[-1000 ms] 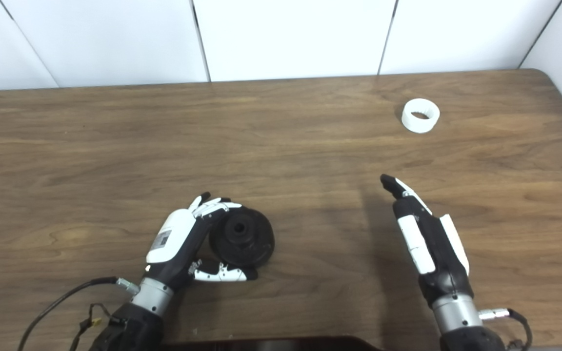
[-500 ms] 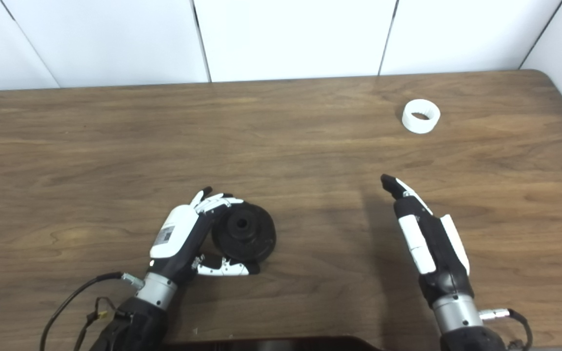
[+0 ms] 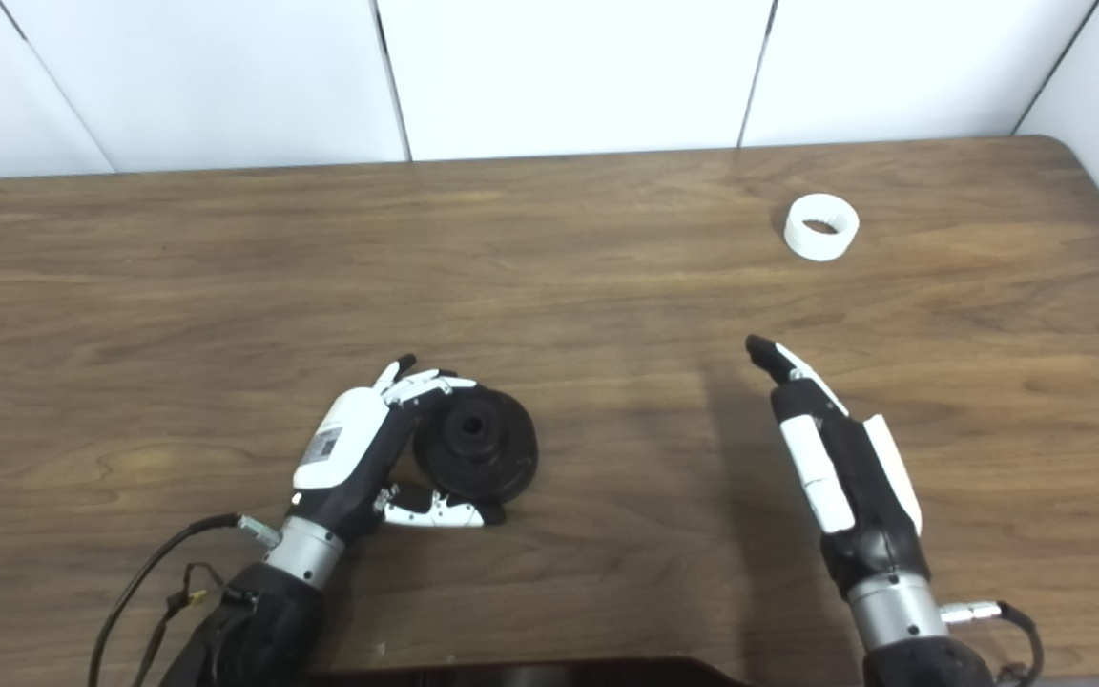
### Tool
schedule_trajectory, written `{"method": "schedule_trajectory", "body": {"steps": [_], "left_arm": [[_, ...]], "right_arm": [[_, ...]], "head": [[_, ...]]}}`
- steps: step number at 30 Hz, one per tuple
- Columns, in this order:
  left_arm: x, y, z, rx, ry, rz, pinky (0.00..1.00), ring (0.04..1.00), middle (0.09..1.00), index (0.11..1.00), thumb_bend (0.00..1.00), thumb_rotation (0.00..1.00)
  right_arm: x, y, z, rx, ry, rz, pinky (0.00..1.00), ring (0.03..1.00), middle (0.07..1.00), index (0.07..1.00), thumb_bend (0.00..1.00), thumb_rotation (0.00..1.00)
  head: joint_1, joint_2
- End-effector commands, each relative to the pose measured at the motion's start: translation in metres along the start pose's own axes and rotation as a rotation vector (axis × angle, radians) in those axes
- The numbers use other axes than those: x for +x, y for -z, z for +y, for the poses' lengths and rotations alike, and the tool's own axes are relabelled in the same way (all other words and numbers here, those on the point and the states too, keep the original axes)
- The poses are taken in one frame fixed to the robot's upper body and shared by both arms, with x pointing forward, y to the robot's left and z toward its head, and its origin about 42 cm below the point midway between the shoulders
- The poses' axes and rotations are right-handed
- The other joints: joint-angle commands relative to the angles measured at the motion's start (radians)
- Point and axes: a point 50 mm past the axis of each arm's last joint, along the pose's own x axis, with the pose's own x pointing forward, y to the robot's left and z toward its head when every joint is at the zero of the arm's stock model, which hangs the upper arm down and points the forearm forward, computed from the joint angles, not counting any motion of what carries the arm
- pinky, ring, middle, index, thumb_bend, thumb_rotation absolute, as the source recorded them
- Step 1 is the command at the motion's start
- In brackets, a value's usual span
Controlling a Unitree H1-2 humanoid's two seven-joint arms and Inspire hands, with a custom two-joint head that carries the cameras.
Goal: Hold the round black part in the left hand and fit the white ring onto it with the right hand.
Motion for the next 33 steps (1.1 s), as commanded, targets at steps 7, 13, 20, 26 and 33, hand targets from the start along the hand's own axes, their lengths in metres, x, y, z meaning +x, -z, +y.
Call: {"method": "schedule_trajectory", "body": {"steps": [7,13,20,26,33], "left_arm": [[-0.006,0.017,0.008,0.029,0.012,0.050,1.00,0.864,0.772,0.485,0.52,0.05],[-0.008,0.019,0.008,0.039,0.017,0.049,1.00,0.871,0.784,0.485,0.52,0.05],[-0.009,0.022,0.002,0.044,0.018,0.054,1.00,0.860,0.775,0.486,0.52,0.05],[-0.016,0.030,-0.002,0.057,0.023,0.051,1.00,0.871,0.777,0.486,0.52,0.05],[-0.020,0.036,-0.006,0.045,0.020,0.068,1.00,0.887,0.789,0.486,0.52,0.05]], "right_arm": [[0.020,-0.040,-0.014,0.010,0.060,-0.149,1.00,0.988,0.928,0.889,0.64,0.99],[0.047,-0.066,-0.042,-0.063,0.090,-0.248,1.00,0.988,0.935,0.897,0.61,0.78],[0.094,-0.087,-0.074,-0.305,0.111,-0.293,0.94,0.958,0.938,0.903,0.64,0.47],[0.135,-0.086,-0.091,-0.400,0.115,-0.229,0.90,0.940,0.939,0.888,0.79,0.36],[0.170,-0.086,-0.108,-0.501,0.157,-0.162,0.81,0.889,0.914,0.880,0.84,0.36]], "head": [[0.003,-0.042],[-0.031,-0.064],[-0.058,-0.118],[-0.120,-0.190],[-0.155,-0.266]]}}
